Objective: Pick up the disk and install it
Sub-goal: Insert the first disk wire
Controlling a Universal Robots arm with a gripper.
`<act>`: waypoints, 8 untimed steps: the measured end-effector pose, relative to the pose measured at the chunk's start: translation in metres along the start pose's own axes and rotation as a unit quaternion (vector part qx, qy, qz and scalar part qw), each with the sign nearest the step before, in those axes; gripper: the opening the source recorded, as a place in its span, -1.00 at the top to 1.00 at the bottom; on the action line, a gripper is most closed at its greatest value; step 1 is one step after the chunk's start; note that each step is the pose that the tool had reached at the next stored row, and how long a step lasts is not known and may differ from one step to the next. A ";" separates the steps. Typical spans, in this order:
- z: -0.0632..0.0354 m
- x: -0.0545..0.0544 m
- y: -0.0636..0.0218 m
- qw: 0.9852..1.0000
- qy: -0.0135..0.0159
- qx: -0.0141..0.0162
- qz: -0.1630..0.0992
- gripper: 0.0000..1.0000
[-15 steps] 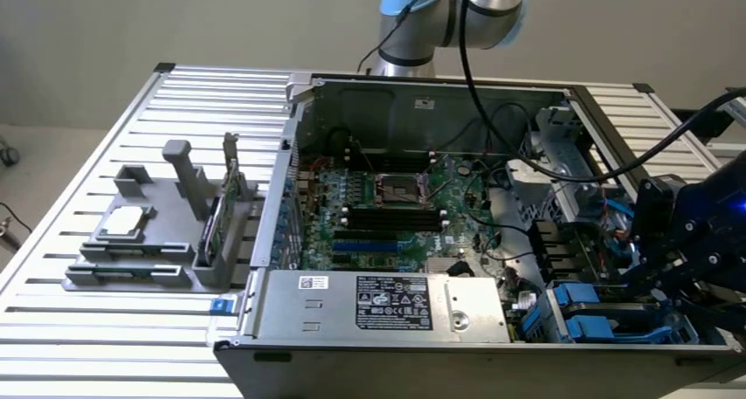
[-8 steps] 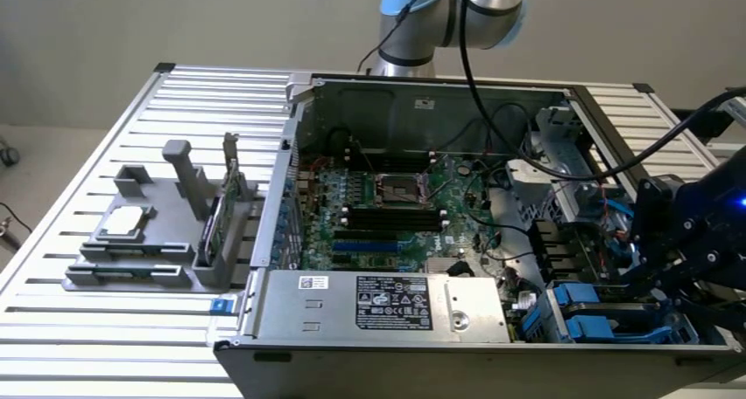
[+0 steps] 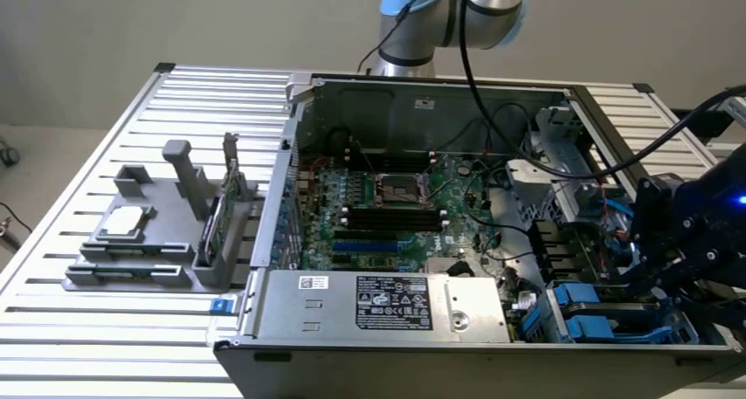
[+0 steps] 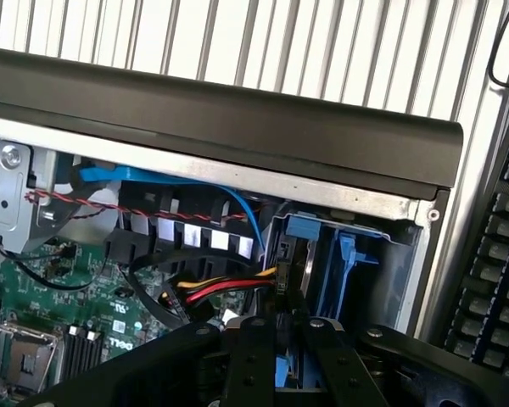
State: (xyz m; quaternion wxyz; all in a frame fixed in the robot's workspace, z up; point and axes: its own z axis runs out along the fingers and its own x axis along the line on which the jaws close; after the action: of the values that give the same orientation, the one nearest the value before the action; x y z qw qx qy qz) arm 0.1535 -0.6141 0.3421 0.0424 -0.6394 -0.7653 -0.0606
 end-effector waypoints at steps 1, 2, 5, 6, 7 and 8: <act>0.0001 0.000 0.0001 1.000 0.000 -0.002 0.000 0.65; 0.0002 0.000 0.0000 1.000 -0.001 -0.005 0.001 0.65; 0.0002 0.001 -0.0012 1.000 -0.002 -0.011 0.006 0.65; 0.0003 0.001 -0.0018 1.000 -0.002 -0.012 0.008 0.65; 0.0003 0.001 -0.0025 1.000 -0.002 -0.012 0.011 0.65; 0.0003 0.001 -0.0033 1.000 -0.003 -0.013 0.014 0.65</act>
State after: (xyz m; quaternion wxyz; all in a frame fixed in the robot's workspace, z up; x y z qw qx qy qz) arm 0.1500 -0.6134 0.3419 0.0329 -0.6509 -0.7554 -0.0684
